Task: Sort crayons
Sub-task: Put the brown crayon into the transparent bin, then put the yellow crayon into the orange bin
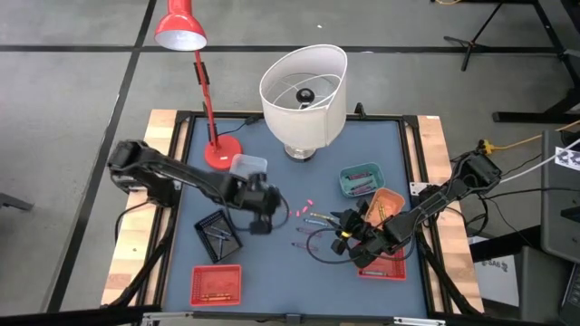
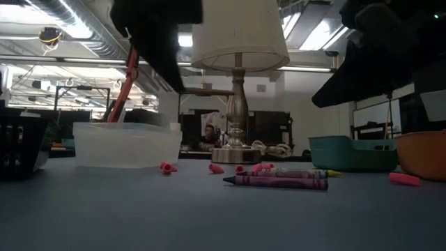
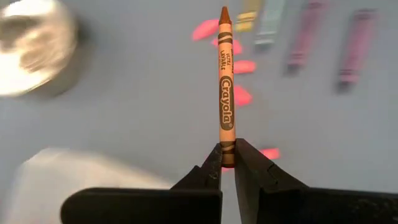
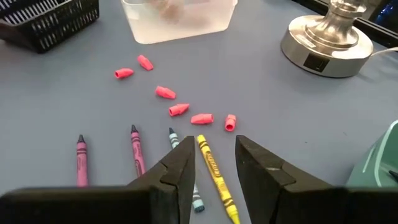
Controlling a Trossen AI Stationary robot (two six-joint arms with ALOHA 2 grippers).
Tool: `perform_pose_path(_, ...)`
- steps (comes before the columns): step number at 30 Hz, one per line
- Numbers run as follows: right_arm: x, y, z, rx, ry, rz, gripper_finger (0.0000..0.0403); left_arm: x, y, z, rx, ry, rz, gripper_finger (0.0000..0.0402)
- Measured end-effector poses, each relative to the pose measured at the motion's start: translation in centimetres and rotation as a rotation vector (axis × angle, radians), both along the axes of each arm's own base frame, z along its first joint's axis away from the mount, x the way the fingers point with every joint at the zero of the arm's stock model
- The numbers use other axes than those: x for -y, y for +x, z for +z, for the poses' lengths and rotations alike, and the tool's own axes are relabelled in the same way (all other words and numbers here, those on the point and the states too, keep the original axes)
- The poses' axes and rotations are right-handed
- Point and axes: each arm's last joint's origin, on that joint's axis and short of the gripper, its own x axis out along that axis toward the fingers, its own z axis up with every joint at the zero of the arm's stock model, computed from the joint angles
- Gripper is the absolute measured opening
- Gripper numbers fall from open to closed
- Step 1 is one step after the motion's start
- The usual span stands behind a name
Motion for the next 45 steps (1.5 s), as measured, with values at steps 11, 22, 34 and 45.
perform_pose_path(11,0.4,0.3,0.0,0.001,0.006,-0.013,0.0113,-4.9,-4.2,-0.3,-0.199,0.059,0.59,0.0004)
perform_pose_path(22,2.4,1.5,-0.2,-0.057,0.092,-0.035,0.0113,-6.2,-6.1,-3.7,-0.28,0.035,0.747,0.0026)
perform_pose_path(34,6.3,3.2,-0.5,-0.218,0.126,0.053,0.0113,-6.3,-4.7,-3.6,-0.149,-0.021,0.747,0.0075)
perform_pose_path(45,7.8,4.4,-0.4,-0.267,0.172,0.276,0.0113,-4.3,-3.3,-3.3,-0.012,-0.071,0.647,0.0076)
